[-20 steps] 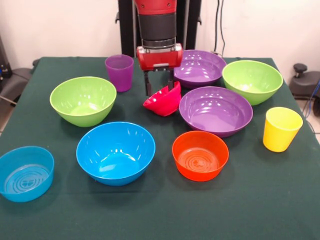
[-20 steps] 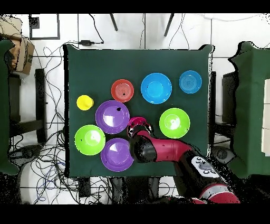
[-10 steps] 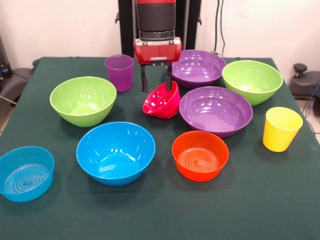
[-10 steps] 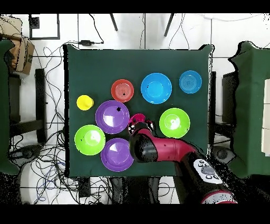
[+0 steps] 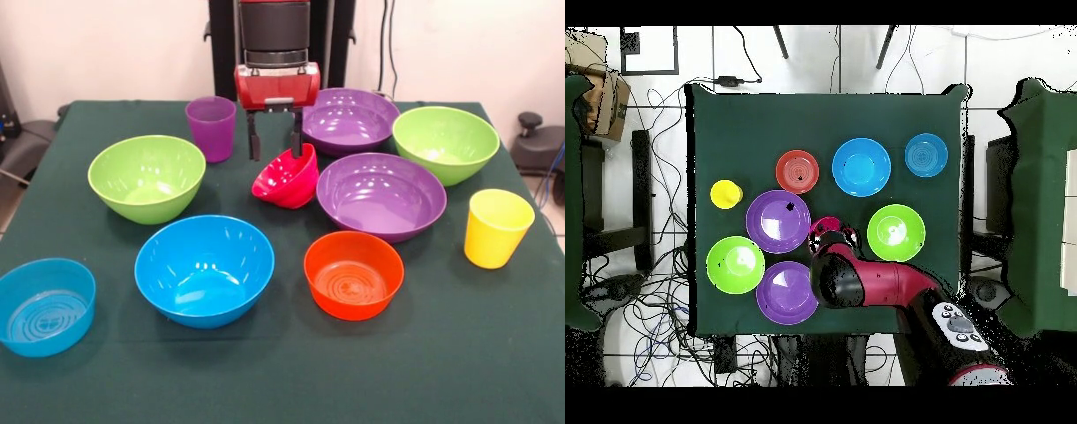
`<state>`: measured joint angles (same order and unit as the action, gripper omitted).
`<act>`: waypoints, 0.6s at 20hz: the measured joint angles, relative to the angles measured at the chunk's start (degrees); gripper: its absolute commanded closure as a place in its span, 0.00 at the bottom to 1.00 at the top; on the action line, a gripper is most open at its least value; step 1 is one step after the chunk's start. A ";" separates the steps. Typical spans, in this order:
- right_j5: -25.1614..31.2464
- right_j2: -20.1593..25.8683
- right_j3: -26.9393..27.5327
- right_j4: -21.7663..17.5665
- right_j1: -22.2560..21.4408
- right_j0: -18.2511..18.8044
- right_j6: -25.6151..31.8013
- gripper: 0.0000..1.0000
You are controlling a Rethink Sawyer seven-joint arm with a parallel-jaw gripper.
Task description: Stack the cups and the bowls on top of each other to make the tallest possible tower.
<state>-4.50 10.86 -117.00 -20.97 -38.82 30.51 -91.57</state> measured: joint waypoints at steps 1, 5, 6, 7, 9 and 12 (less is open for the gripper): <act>0.00 0.00 0.00 0.05 0.00 0.00 0.00 0.00; 0.00 0.00 0.00 0.07 0.00 -0.02 0.00 0.00; 0.00 0.00 -0.03 0.13 -0.02 -0.05 0.00 0.00; 0.07 0.00 -0.08 0.26 -0.08 -0.12 0.00 0.00; 0.33 -0.01 -0.22 0.63 -0.35 -0.34 0.00 0.00; 0.87 -0.07 -0.52 1.50 -1.24 -1.07 -0.01 0.00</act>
<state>-3.62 10.80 -117.53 -19.47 -40.06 29.44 -91.58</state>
